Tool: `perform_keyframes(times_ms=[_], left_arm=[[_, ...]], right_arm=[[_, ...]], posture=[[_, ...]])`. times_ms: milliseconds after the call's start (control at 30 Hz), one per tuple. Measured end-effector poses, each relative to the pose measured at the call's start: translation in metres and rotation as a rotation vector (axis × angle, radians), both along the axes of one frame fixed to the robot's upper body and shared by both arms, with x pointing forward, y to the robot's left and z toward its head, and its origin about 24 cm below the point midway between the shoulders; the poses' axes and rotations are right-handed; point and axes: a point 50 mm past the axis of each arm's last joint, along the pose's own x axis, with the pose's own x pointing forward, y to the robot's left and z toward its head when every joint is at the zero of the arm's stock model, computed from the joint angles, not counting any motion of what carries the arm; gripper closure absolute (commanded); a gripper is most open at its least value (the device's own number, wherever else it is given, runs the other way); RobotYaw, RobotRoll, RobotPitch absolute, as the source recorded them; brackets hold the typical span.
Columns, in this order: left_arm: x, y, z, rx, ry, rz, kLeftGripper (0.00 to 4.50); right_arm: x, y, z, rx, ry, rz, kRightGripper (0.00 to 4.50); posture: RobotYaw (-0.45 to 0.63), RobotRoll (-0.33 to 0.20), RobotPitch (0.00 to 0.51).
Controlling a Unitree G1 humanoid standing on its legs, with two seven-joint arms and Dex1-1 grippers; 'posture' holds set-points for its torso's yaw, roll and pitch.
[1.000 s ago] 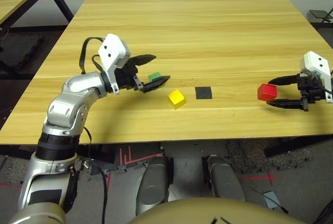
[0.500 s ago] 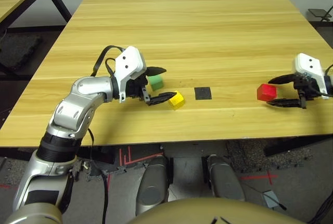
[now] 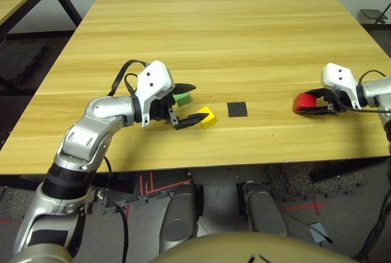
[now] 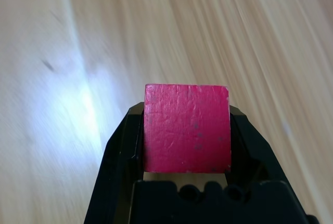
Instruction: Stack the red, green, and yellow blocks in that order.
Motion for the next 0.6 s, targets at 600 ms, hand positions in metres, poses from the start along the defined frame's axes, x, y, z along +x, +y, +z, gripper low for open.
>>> perform_keyframes(times_ms=[600], left_arm=[[0.001,-0.006,0.010,0.017,-0.001,0.077,0.00]], right_arm=[[0.021,0.119,-0.005,0.001,0.030,0.270,2.45]], posture=[[0.42,-0.195,0.075]])
